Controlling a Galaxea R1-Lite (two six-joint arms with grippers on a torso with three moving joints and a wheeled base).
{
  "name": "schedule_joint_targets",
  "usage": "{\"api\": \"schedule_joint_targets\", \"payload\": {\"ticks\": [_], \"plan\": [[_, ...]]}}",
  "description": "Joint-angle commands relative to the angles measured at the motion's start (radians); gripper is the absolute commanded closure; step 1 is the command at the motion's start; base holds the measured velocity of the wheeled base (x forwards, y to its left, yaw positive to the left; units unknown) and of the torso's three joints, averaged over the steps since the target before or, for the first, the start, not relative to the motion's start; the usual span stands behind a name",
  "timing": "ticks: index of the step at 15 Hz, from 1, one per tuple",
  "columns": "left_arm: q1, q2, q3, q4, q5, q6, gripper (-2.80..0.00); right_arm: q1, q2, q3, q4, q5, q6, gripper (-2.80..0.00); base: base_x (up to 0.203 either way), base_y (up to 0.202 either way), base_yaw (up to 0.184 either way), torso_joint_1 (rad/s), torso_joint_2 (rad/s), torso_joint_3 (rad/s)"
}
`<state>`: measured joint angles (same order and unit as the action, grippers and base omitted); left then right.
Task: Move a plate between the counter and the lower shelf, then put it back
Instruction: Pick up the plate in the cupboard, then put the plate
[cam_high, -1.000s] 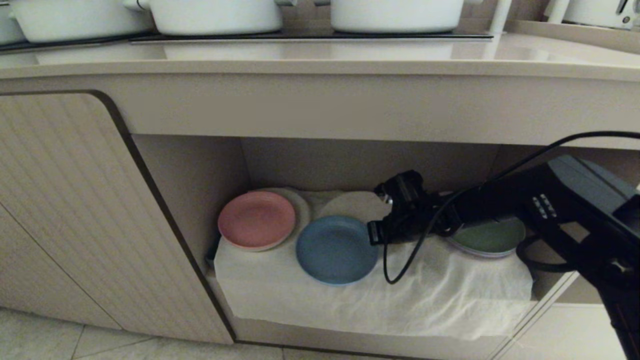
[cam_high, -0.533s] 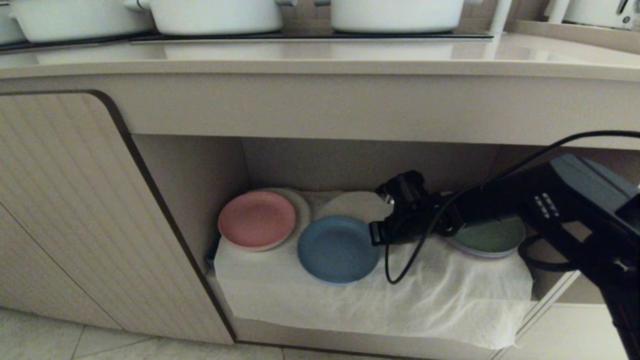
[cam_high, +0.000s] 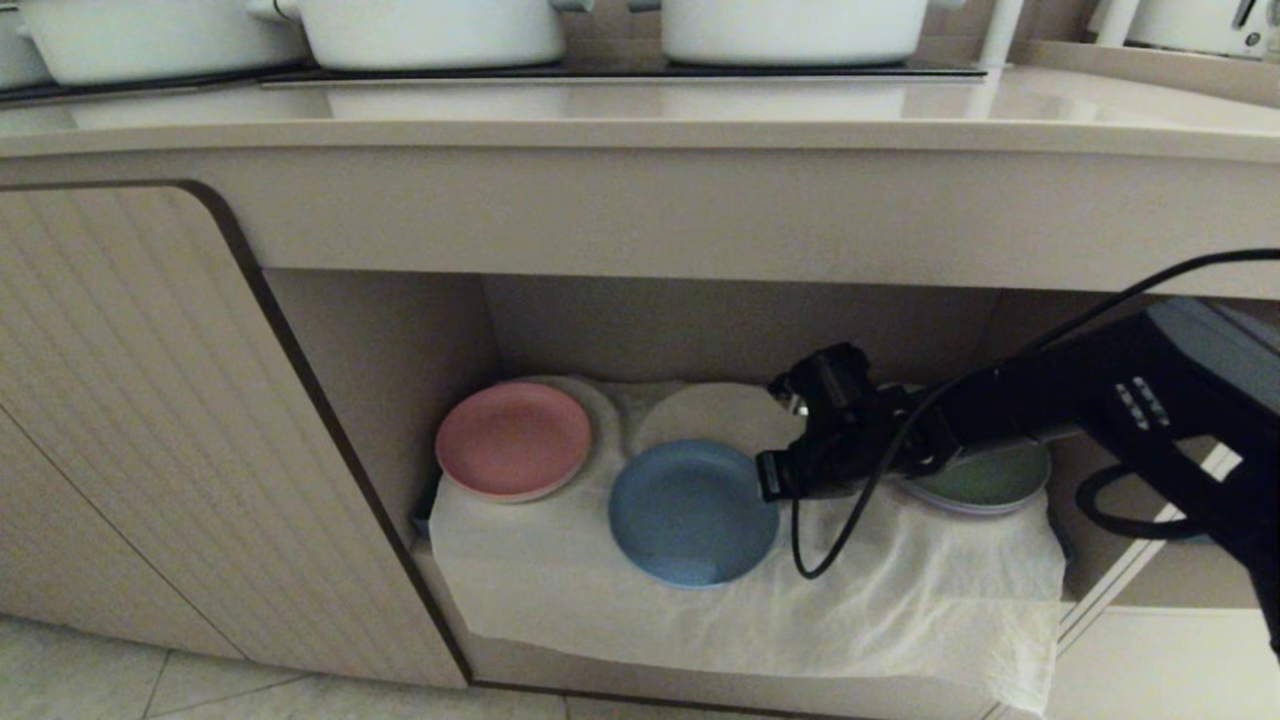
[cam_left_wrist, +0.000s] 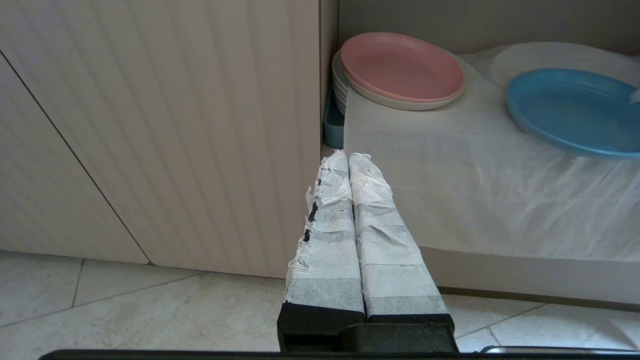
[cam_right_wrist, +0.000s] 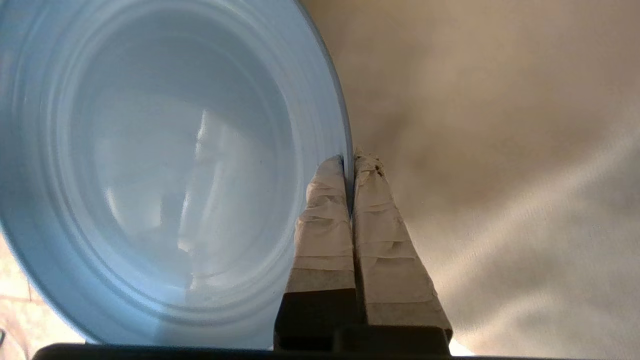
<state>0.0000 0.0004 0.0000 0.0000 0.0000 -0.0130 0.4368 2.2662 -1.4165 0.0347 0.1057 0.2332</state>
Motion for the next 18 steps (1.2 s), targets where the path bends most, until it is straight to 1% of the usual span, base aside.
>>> {"api": "schedule_joint_targets", "payload": {"ticks": [1,8,18], "plan": [[0.0,0.0,0.0,0.0,0.0,-0.001,0.0,0.002,-0.032,0.016,0.013,0.002,0.002,0.0,0.0,0.0,0.0,0.0,0.0,0.0],[0.0,0.0,0.0,0.0,0.0,-0.001,0.0,-0.006,-0.124,0.094,0.064,0.006,0.008,0.0,0.0,0.0,0.0,0.0,0.0,0.0],[0.0,0.0,0.0,0.0,0.0,-0.001,0.0,-0.013,-0.257,0.224,0.07,0.006,0.009,0.0,0.0,0.0,0.0,0.0,0.0,0.0]]}}
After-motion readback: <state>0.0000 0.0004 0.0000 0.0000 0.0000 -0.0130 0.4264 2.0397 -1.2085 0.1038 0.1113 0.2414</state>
